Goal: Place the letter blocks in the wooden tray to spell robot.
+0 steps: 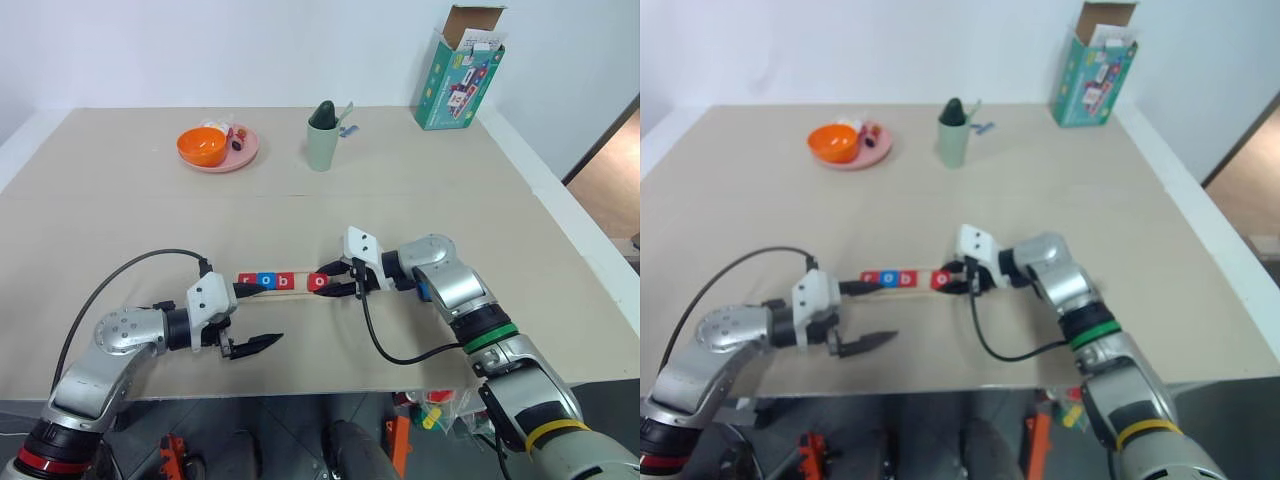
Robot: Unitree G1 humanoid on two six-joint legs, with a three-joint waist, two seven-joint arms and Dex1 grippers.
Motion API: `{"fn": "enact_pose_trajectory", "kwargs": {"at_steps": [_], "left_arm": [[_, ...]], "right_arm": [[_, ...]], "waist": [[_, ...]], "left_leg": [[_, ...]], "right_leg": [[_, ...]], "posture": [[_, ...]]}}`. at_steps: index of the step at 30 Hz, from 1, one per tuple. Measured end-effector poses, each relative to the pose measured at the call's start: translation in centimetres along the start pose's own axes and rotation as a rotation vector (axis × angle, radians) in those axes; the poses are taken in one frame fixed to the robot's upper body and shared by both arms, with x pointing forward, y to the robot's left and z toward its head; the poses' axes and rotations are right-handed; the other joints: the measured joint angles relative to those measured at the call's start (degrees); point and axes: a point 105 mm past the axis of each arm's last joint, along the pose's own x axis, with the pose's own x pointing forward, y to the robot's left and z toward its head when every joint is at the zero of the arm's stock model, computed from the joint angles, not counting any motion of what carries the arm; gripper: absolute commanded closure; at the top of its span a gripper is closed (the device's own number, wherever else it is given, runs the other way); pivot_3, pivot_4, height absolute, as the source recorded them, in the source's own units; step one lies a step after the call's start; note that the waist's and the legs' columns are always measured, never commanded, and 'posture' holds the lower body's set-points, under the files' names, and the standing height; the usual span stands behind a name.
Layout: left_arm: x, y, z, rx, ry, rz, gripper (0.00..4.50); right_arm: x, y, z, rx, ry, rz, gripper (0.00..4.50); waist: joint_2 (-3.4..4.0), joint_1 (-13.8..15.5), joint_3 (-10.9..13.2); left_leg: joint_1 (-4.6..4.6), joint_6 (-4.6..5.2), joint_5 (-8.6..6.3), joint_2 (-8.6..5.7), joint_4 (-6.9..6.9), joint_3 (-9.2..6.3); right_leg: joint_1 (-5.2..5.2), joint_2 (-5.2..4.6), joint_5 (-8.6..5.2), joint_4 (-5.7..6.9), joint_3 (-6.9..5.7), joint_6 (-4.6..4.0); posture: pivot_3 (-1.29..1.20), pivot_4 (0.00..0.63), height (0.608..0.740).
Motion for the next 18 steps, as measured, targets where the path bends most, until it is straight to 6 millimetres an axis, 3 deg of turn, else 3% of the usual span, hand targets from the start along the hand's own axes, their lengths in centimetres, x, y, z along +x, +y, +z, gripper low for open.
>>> {"fn": "enact_pose_trajectory", "kwargs": {"at_steps": [7,18], "left_arm": [[-0.1,0.6,0.6,-0.058,-0.074,0.068,0.00],[-0.7,0.1,-0.5,-0.050,-0.036,0.080,0.00]], "right_arm": [[0.6,-0.3,0.3,-0.006,-0.002,0.003,3.31],[0.6,0.1,0.9,-0.024,-0.007,0.063,3.31]], "waist": [[0.01,-0.06,0.00],[0.01,-0.08,0.00]], "left_leg": [[0.02,-0.01,0.01,0.03,0.00,0.00],[-0.01,-0.01,0.01,0.02,0.00,-0.01]], "right_leg": [[0.00,0.03,0.04,0.01,0.01,-0.05],[-0.01,0.02,0.11,0.01,-0.01,-0.18]], "posture": [[0.00,0.150,0.740],[0.00,0.150,0.740]]}}
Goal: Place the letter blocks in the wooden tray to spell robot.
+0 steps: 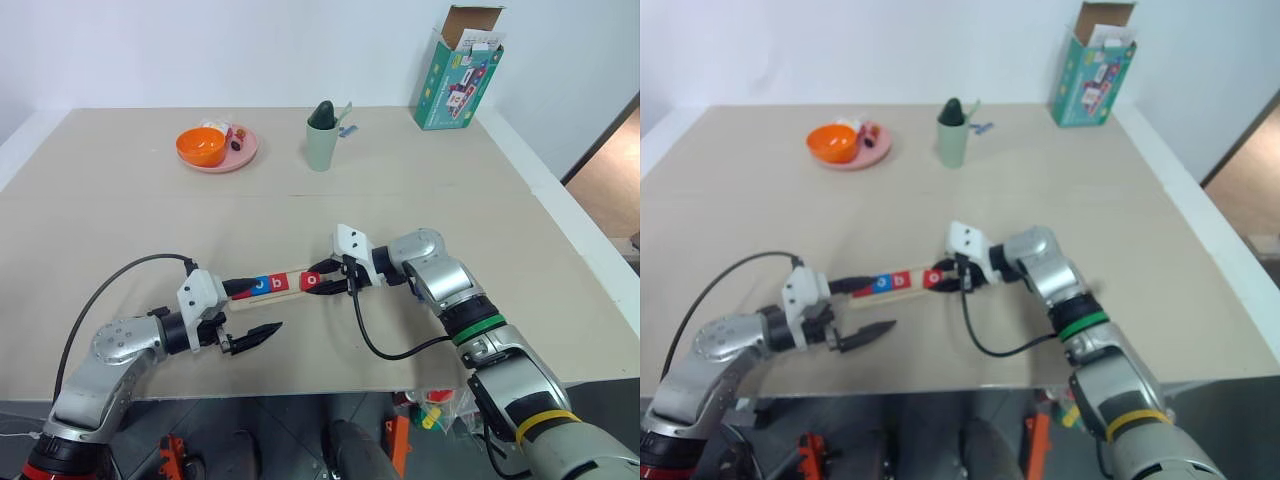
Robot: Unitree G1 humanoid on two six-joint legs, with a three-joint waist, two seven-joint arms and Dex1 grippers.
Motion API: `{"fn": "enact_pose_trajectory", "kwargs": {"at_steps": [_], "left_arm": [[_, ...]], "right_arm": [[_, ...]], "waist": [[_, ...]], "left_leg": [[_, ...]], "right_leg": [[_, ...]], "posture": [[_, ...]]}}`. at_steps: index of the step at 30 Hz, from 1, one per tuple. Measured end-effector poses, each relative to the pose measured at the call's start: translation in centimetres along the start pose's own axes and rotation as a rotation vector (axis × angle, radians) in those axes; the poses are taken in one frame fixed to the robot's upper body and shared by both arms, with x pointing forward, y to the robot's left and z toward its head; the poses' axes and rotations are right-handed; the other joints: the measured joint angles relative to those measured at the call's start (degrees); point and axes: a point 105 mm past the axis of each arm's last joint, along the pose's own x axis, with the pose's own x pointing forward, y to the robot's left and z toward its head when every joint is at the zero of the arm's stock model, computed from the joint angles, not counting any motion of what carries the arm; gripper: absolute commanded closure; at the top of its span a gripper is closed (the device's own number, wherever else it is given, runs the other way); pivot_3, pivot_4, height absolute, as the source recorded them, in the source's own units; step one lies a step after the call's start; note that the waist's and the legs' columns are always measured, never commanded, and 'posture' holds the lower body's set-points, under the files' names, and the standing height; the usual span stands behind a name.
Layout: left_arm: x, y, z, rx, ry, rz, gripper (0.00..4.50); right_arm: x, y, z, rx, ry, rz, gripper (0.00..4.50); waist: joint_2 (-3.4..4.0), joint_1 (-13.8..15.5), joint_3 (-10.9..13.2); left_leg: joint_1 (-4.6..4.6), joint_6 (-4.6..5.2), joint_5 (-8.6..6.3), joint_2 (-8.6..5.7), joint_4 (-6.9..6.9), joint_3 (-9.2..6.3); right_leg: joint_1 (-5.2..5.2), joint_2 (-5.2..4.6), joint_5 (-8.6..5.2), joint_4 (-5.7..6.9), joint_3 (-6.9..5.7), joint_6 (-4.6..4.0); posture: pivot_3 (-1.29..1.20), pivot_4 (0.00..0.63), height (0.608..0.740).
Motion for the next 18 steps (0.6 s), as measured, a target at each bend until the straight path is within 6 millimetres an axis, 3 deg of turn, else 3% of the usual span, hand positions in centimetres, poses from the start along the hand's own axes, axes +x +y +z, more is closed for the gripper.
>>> {"fn": "enact_pose_trajectory", "kwargs": {"at_steps": [5,18], "left_arm": [[0.0,0.0,0.1,0.005,-0.005,0.001,0.00],[-0.3,0.0,0.0,-0.008,-0.011,0.027,0.00]], "right_arm": [[0.6,-0.3,1.0,-0.038,-0.025,0.012,3.31],[1.6,-0.6,0.4,-0.078,-0.013,0.043,3.31]], "waist": [[0.00,-0.02,0.00],[0.00,-0.02,0.00]], "left_leg": [[0.00,0.00,0.00,0.01,0.00,-0.01],[-0.01,0.00,0.00,0.00,-0.02,0.00]], "right_leg": [[0.00,0.01,0.00,0.00,-0.02,0.00],[0.00,-0.02,0.02,0.00,-0.01,-0.06]], "posture": [[0.00,0.150,0.740],[0.00,0.150,0.740]]}}
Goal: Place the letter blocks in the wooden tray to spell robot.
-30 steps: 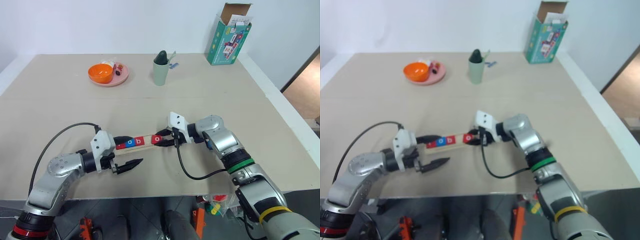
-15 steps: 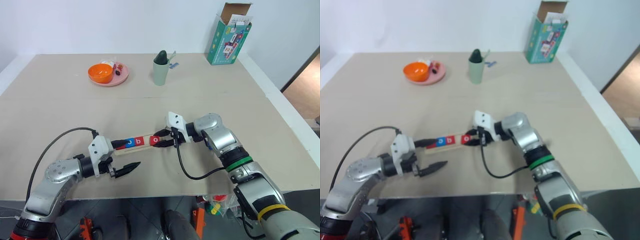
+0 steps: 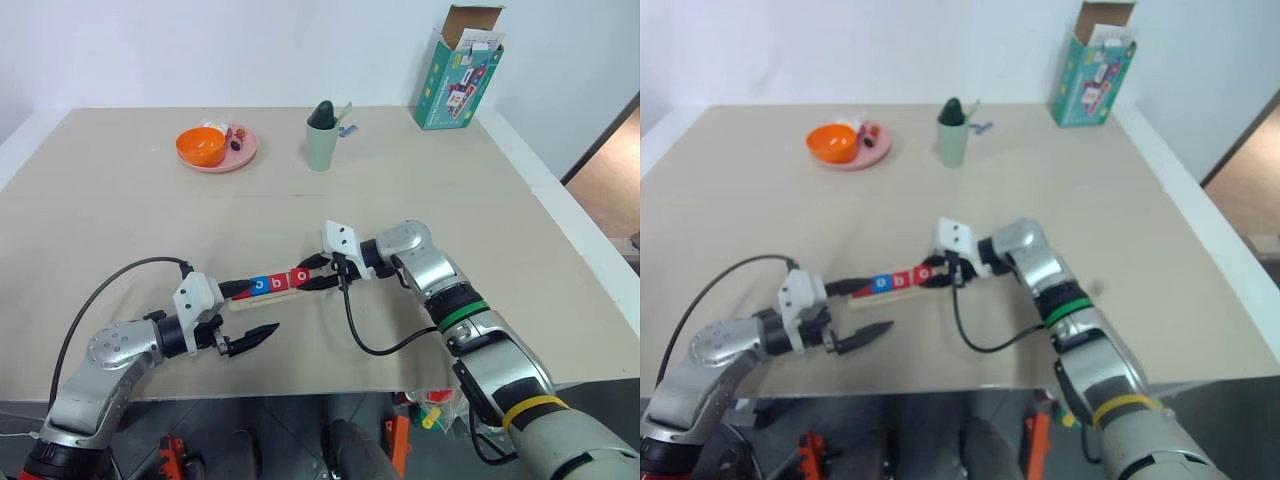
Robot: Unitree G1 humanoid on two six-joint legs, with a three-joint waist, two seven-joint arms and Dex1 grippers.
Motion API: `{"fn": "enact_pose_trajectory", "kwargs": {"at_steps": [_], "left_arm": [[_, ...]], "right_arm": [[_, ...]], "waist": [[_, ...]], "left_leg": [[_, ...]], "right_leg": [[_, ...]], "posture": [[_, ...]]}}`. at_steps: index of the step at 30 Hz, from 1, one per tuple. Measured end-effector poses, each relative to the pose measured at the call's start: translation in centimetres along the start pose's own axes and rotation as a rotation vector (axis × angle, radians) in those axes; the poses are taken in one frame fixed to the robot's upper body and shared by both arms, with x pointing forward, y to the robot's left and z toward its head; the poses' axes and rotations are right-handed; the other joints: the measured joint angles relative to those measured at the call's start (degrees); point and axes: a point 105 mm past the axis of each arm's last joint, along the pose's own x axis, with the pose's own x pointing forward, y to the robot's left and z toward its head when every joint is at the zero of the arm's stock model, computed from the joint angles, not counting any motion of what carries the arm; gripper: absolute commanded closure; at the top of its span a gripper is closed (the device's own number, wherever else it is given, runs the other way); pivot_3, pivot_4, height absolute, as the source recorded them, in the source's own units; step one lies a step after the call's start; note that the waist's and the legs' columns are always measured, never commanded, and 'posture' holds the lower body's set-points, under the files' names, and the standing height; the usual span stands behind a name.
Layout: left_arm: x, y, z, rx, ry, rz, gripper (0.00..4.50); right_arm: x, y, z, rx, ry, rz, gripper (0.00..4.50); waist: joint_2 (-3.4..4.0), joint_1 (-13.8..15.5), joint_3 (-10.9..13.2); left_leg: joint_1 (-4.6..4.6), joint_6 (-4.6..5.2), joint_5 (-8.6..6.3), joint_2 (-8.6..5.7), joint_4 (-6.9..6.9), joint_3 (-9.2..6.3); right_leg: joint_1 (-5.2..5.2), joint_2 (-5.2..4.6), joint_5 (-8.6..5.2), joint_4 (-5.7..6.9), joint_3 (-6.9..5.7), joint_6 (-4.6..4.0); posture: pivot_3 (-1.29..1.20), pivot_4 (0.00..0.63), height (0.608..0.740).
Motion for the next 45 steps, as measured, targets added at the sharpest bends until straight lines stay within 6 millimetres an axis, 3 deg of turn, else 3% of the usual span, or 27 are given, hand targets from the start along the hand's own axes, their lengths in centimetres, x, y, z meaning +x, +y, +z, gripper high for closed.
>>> {"fn": "enact_pose_trajectory", "kwargs": {"at_steps": [30,31,37,38,45], "left_arm": [[-0.1,-0.2,-0.3,-0.016,0.012,0.013,0.00],[-0.1,-0.2,-0.3,-0.016,0.012,0.015,0.00],[-0.1,-0.2,-0.4,-0.016,0.013,0.017,0.00],[-0.1,-0.2,-0.4,-0.016,0.013,0.017,0.00],[-0.1,-0.2,-0.4,-0.016,0.013,0.016,0.00]], "right_arm": [[0.5,-0.7,0.1,-0.050,0.017,0.033,3.31],[0.5,-0.7,0.1,-0.049,0.017,0.034,2.25],[0.4,-1.0,0.1,-0.031,0.012,0.021,0.24],[0.4,-1.0,0.1,-0.033,0.010,0.021,0.07],[0.5,-1.2,0.2,-0.023,-0.002,0.002,0.07]], "waist": [[0.00,-0.01,0.00],[0.00,0.00,0.00],[0.00,-0.01,0.00],[0.00,-0.01,0.00],[0.00,-0.02,0.00]], "left_leg": [[0.02,0.00,0.00,0.01,0.00,0.00],[0.02,0.00,0.00,0.01,0.00,0.00],[0.02,0.00,0.00,0.01,0.00,0.00],[0.03,0.00,0.00,0.01,0.00,0.00],[0.03,-0.01,0.01,0.01,0.00,-0.01]], "right_leg": [[0.01,0.01,0.05,0.00,0.00,-0.09],[0.01,0.01,0.05,0.00,0.00,-0.09],[0.01,0.01,0.05,0.00,0.00,-0.09],[0.01,0.01,0.05,0.00,0.00,-0.09],[0.01,0.01,0.05,0.00,-0.01,-0.09]], "posture": [[0.00,0.150,0.740],[0.00,0.150,0.740],[0.00,0.150,0.740],[0.00,0.150,0.740],[0.00,0.150,0.740]]}}
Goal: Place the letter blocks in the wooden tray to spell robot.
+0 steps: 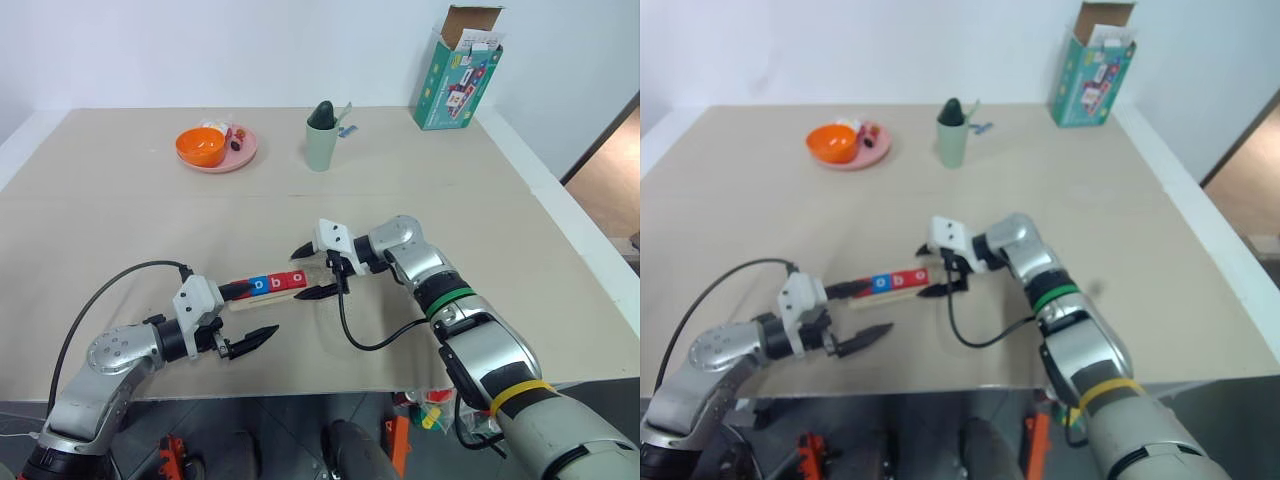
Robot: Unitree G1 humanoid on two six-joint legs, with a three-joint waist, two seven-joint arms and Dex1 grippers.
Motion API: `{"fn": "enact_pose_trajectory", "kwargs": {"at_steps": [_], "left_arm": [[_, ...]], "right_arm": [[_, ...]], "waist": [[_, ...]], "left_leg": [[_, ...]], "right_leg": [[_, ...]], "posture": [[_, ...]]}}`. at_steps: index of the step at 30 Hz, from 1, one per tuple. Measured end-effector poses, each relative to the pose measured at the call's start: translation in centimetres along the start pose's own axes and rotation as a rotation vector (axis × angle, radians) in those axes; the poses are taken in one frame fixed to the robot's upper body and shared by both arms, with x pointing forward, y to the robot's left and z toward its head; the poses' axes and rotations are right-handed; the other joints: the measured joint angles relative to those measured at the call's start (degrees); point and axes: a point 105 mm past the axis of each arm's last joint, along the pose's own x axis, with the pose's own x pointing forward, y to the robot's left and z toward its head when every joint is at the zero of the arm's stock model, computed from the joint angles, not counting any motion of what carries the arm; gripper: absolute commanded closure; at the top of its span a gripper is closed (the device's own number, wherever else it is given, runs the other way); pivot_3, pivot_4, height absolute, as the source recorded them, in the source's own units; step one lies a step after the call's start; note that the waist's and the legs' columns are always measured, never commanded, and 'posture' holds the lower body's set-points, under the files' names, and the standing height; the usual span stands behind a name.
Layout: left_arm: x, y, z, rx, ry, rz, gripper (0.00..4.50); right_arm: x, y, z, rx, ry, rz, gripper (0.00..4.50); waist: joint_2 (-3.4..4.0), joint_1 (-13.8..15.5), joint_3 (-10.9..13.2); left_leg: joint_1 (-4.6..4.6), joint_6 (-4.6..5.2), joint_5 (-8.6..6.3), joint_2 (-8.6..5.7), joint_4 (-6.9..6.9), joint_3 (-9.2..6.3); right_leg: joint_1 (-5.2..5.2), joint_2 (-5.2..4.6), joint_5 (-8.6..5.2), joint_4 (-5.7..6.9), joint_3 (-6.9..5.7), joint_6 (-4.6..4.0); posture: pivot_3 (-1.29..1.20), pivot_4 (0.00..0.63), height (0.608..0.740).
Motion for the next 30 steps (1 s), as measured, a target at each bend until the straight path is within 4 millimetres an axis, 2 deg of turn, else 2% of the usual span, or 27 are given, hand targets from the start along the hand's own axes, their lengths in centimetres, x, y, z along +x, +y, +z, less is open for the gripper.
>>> {"fn": "enact_pose_trajectory", "kwargs": {"at_steps": [5,6,10,14,17,21,30], "left_arm": [[0.0,0.0,0.0,-0.001,0.001,-0.001,0.00],[0.0,0.0,0.0,-0.001,0.001,-0.001,0.00],[-0.1,-0.1,-0.1,-0.003,0.006,-0.002,0.00],[-0.1,-0.1,-0.1,-0.001,0.007,-0.005,0.00],[-0.1,-0.1,0.0,0.003,0.006,-0.012,0.00],[0.1,0.0,0.2,0.007,0.001,-0.018,0.00],[0.6,0.3,0.9,-0.046,-0.042,-0.009,0.00]], "right_arm": [[-0.5,-0.6,0.6,0.034,-0.038,-0.044,0.07],[-0.7,-0.8,1.3,0.033,-0.067,-0.061,0.61],[-2.0,-0.1,3.3,0.038,-0.171,-0.082,1.99],[-2.5,1.9,4.1,0.108,-0.225,-0.067,3.35],[-2.4,3.3,3.9,0.189,-0.245,-0.064,4.42],[-1.9,4.4,2.3,0.266,-0.209,-0.104,4.49],[-1.2,4.2,1.0,0.297,-0.142,-0.157,4.49]], "waist": [[0.01,0.00,0.01],[0.01,0.01,0.01],[0.01,0.12,0.01],[0.01,0.22,0.00],[0.01,0.17,0.00],[0.01,0.17,0.00],[0.00,0.12,0.00]], "left_leg": [[-0.02,-0.01,0.00,0.00,-0.01,0.01],[-0.03,-0.01,0.00,0.00,-0.02,0.00],[-0.07,-0.02,-0.01,-0.01,-0.06,-0.06],[-0.08,-0.02,-0.02,-0.03,-0.06,-0.09],[-0.06,-0.02,-0.01,-0.02,-0.03,-0.08],[-0.04,-0.05,0.03,-0.02,0.00,-0.10],[-0.07,-0.08,0.06,-0.02,-0.02,-0.09]], "right_leg": [[-0.02,0.00,0.01,0.00,0.01,-0.01],[-0.02,0.00,0.00,0.00,0.00,-0.02],[-0.01,-0.06,-0.06,0.00,-0.09,-0.04],[-0.02,-0.08,-0.07,-0.01,-0.12,-0.04],[-0.02,-0.06,-0.22,-0.01,-0.12,0.23],[-0.01,-0.02,-0.18,0.00,-0.14,0.23],[-0.03,-0.01,-0.18,0.00,-0.11,0.29]], "posture": [[0.00,0.150,0.740],[0.00,0.150,0.740],[0.00,0.150,0.740],[0.00,0.150,0.740],[0.00,0.150,0.740],[0.00,0.150,0.740],[0.00,0.150,0.740]]}}
